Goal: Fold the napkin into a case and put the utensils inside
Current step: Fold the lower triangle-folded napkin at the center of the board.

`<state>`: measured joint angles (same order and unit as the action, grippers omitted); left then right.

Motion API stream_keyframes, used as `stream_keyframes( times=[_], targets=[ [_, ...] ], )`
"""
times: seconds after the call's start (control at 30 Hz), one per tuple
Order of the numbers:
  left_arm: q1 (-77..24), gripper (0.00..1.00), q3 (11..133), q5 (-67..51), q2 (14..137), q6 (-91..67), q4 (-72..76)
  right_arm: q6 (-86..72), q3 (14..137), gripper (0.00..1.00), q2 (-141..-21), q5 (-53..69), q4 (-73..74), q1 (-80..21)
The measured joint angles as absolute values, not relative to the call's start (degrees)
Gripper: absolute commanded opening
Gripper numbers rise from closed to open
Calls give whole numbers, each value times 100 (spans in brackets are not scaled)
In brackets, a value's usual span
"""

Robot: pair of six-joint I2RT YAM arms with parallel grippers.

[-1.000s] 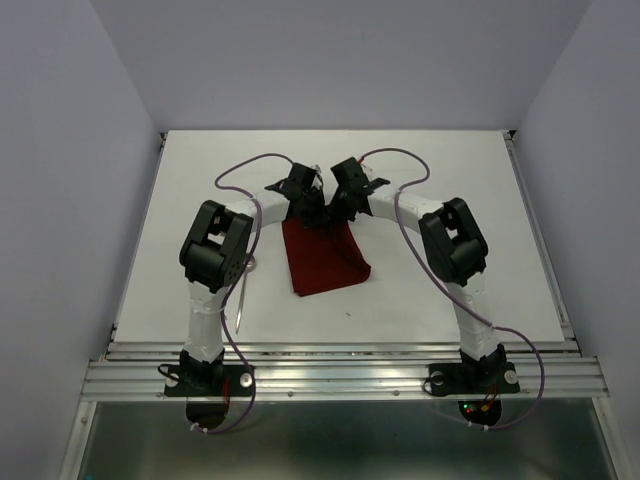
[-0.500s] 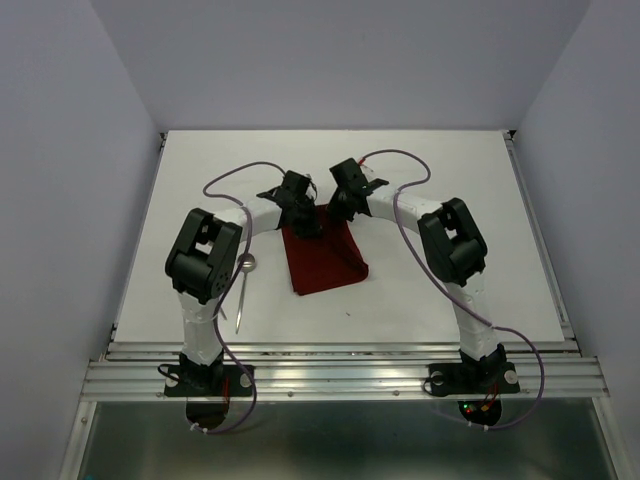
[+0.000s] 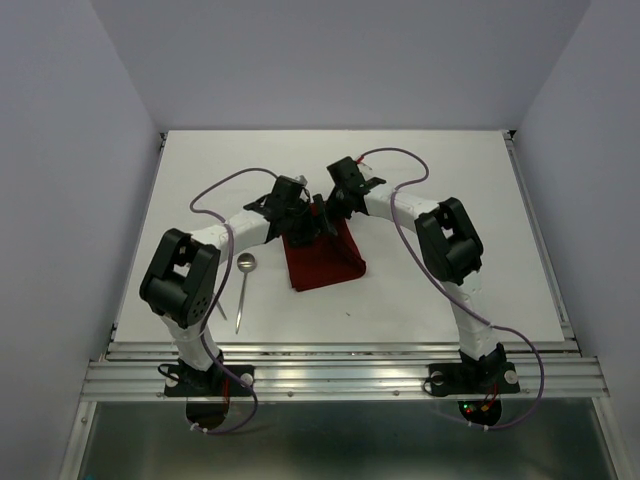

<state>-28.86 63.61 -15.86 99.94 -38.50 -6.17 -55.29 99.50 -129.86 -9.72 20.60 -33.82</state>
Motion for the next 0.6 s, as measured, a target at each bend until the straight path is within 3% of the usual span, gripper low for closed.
stream_keyframes(
  times=[0.6],
  targets=[
    [-3415,87,5959,-2316,10263,-4965,775,-5529,9959,1,-12993,-972,2060,-3382]
  ],
)
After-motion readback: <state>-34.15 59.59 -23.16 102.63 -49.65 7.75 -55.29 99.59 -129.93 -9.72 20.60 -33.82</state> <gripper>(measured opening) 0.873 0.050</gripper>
